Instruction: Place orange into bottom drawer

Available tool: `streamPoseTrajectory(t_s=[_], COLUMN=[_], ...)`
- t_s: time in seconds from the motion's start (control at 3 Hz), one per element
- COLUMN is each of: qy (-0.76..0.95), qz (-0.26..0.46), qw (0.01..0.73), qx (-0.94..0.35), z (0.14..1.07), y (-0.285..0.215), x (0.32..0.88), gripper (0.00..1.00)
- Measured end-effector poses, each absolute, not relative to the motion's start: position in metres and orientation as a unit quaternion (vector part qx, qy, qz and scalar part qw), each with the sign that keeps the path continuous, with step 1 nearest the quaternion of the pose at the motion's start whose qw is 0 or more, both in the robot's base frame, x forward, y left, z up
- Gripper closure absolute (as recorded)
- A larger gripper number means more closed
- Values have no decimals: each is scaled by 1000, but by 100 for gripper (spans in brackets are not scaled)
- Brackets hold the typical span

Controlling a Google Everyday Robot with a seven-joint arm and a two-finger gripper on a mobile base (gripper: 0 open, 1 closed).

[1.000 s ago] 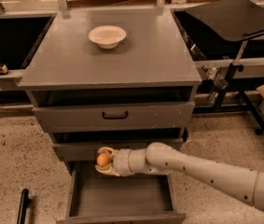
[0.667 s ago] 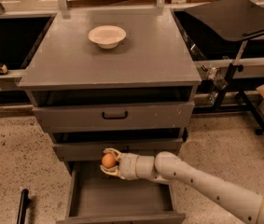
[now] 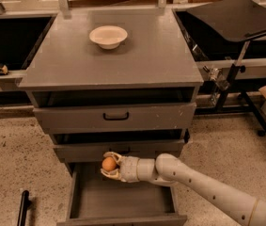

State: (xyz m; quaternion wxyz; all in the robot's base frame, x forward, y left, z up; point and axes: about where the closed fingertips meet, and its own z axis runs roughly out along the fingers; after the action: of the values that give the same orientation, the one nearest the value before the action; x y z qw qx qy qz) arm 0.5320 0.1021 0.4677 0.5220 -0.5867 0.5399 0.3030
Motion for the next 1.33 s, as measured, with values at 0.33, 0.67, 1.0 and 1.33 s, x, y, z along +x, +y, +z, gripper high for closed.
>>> streamPoseTrajectory(t_s=[0.33,0.67,1.0,1.33], qy=[561,598,600,628], qz=[365,420,420,403], qw=[496,464,460,407], qx=[-553,-501,-503,-526], z=[397,309,307,254], y=[93,73,75,65], x=[537,541,540,556], gripper=[100,100,100,100])
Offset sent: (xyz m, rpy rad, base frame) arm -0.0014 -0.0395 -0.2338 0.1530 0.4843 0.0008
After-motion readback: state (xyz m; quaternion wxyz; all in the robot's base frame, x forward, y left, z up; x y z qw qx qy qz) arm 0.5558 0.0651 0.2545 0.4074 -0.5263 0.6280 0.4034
